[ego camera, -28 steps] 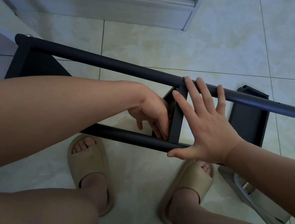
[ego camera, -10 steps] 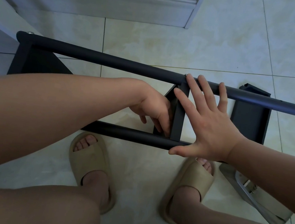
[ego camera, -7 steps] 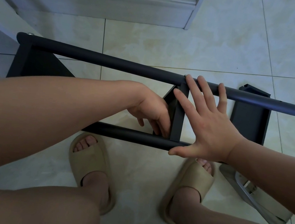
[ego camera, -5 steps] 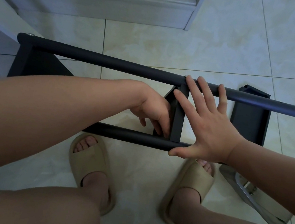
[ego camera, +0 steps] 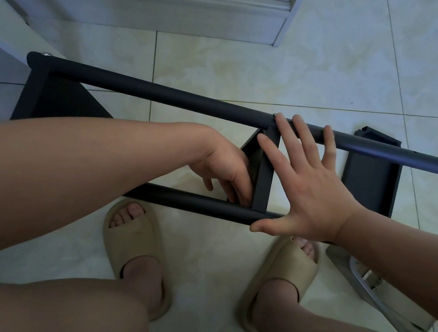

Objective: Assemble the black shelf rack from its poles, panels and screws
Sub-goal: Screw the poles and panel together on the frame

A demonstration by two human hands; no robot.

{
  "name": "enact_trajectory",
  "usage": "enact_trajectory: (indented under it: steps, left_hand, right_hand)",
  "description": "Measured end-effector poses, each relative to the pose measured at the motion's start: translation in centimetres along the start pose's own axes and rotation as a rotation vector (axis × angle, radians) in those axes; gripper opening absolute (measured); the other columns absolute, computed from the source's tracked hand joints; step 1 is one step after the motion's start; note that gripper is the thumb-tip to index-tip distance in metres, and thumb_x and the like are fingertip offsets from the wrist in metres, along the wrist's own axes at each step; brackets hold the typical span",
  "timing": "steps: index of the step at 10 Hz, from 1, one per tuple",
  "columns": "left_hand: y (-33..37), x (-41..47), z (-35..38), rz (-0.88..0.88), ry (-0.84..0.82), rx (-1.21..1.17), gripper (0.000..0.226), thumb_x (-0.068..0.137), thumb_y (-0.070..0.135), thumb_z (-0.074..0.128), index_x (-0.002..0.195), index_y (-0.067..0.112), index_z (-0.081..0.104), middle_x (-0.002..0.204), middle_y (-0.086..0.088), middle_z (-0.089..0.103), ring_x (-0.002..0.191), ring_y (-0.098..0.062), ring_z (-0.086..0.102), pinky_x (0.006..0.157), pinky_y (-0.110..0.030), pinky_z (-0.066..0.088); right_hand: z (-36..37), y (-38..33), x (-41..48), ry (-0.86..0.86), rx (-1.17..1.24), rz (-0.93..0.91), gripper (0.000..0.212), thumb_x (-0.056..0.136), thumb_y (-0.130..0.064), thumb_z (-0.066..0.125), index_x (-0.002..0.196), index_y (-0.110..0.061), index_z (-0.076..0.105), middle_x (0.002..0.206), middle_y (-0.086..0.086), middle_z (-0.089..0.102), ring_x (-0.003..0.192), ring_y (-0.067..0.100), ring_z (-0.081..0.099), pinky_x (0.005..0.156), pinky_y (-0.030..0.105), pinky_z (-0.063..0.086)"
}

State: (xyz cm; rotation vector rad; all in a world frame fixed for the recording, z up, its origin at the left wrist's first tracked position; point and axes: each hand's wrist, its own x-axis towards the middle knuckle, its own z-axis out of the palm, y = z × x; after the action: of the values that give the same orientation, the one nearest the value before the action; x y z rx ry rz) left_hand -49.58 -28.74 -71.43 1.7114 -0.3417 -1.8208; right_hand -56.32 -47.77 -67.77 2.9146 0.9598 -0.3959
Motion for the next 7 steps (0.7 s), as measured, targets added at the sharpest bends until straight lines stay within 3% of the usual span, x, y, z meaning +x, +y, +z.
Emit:
enact_trajectory:
  steps: [4, 5, 7]
  left_hand:
    - [-0.06, 0.08, 0.03, 0.034, 0.001, -0.038, 0.030, 0.093, 0.015, 0.067, 0.122, 0.024, 0.065, 0.126, 0.005, 0.070, 0.123, -0.010, 0.059, 0.116, -0.056, 0.030]
    - [-0.15, 0.09, -0.11, 0.031, 0.010, -0.043, 0.028, 0.092, 0.014, 0.067, 0.117, 0.025, 0.067, 0.123, 0.008, 0.071, 0.117, -0.004, 0.060, 0.116, -0.055, 0.031]
    - [-0.70, 0.09, 0.07, 0.012, -0.012, -0.075, 0.019, 0.093, 0.024, 0.066, 0.110, 0.027, 0.072, 0.115, 0.009, 0.074, 0.116, -0.008, 0.064, 0.114, -0.056, 0.030]
  right_hand:
    - [0.16, 0.02, 0.04, 0.002, 0.004, -0.006, 0.130, 0.067, -0.100, 0.033, 0.163, -0.014, 0.014, 0.169, 0.018, -0.001, 0.156, 0.040, -0.004, 0.117, 0.073, -0.001]
    - [0.17, 0.05, 0.05, 0.001, 0.008, -0.005, 0.130, 0.067, -0.100, 0.033, 0.163, -0.014, 0.014, 0.170, 0.018, -0.002, 0.156, 0.040, -0.005, 0.117, 0.073, -0.001]
    - [0.31, 0.10, 0.07, 0.010, 0.009, -0.008, 0.130, 0.067, -0.101, 0.032, 0.163, -0.015, 0.012, 0.170, 0.017, -0.002, 0.156, 0.040, -0.005, 0.117, 0.073, -0.001]
